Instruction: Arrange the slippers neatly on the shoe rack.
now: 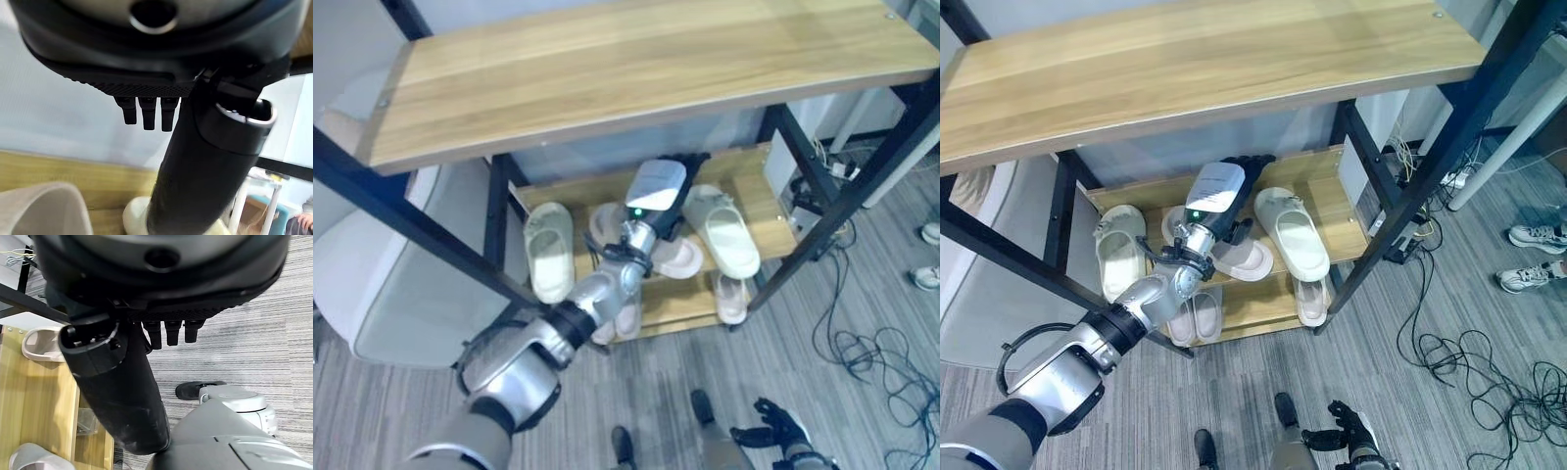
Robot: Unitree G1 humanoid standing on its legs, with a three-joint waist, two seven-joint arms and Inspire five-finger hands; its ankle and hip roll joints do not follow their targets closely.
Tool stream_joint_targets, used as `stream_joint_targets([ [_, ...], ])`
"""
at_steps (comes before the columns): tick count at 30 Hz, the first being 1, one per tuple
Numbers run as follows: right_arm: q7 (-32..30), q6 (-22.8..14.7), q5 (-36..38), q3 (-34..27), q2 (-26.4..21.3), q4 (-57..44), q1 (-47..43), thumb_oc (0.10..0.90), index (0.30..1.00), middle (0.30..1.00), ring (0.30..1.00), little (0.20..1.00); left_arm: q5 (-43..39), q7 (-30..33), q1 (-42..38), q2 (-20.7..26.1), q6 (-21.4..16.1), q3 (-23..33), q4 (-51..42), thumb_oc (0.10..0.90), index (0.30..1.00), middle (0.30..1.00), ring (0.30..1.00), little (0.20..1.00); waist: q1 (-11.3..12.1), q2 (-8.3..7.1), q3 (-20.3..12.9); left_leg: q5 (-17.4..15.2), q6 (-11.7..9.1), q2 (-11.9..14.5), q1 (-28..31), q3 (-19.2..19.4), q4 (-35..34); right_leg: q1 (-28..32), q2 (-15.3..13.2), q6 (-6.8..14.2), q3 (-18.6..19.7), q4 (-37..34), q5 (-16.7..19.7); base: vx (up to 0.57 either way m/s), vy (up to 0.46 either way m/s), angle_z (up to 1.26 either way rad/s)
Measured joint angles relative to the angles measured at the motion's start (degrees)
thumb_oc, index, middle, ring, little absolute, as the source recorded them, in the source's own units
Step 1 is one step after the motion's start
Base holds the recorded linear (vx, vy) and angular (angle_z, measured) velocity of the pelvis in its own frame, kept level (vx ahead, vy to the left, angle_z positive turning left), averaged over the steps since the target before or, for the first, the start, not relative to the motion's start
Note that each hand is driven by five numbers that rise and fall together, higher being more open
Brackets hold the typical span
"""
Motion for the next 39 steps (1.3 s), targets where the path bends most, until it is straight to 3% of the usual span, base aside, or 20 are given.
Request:
stream_joint_targets([
  [8, -0.08, -1.44, -0.01, 1.51, 0.06, -0.12, -0.66, 0.8, 0.9, 0.9, 0.9, 0.9, 4.56, -0.01, -2.36, 3.84, 2.17, 0.03, 0.08, 0.8, 0.9, 0.9, 0.9, 0.9, 0.12, -2.45, 2.78, 0.0, 0.0, -0.04, -0.1, -0.08, 0.01, -0.04, -0.07, -0.01, -0.17, 0.01, 0.02, 0.0, 0.0, 0.0],
  [20, -0.4, -1.76, -0.02, 1.53, 0.06, -1.48, -0.81, 0.8, 0.9, 0.9, 0.9, 0.9, 6.15, -0.17, -2.54, 6.06, 2.42, 0.16, -0.8, 0.8, 0.9, 0.9, 0.9, 0.9, 0.69, -2.49, 3.54, 0.17, 0.09, -0.08, 0.14, -0.92, -0.02, 0.75, -0.46, -0.01, -1.83, 0.0, 0.01, 0.0, 0.006, 0.04],
  [25, -0.94, -1.65, -0.11, 1.33, -1.01, -4.21, 0.56, 0.8, 0.9, 0.9, 0.9, 0.9, 6.24, -1.33, 0.81, 6.12, 2.05, 2.85, -9.32, 0.8, 0.9, 0.9, 0.9, 0.9, 1.97, -1.95, 4.68, 0.61, 0.11, -0.16, 0.23, -2.23, 0.09, 1.72, -0.52, -0.03, -3.47, 0.01, -0.11, -0.01, 0.001, 0.14],
  [31, -1.16, -1.31, -0.52, 1.36, -0.92, -10.17, 0.29, 0.8, 0.9, 0.9, 0.9, 0.9, 6.24, -2.41, 2.03, 5.68, 2.4, 3.11, -9.35, 0.8, 0.9, 0.9, 0.9, 0.9, 2.26, -1.96, 4.68, 0.68, 0.14, -0.15, 0.9, -2.32, 0.0, 2.48, -0.56, -0.06, -3.56, 0.01, -0.04, 0.0, 0.002, 0.02],
  [39, -1.6, -0.98, -2.28, 1.43, -0.97, -10.2, 0.58, 0.8, 0.9, 0.9, 0.9, 0.9, 6.25, -2.44, 2.85, 5.5, 2.54, 2.75, -7.26, 0.8, 0.9, 0.9, 0.9, 0.9, 1.71, -1.96, 4.68, 0.73, 0.12, -0.17, 1.12, -2.3, 0.0, 2.68, -0.54, -0.05, -3.53, -0.01, -0.05, 0.0, 0.0, 0.0],
])
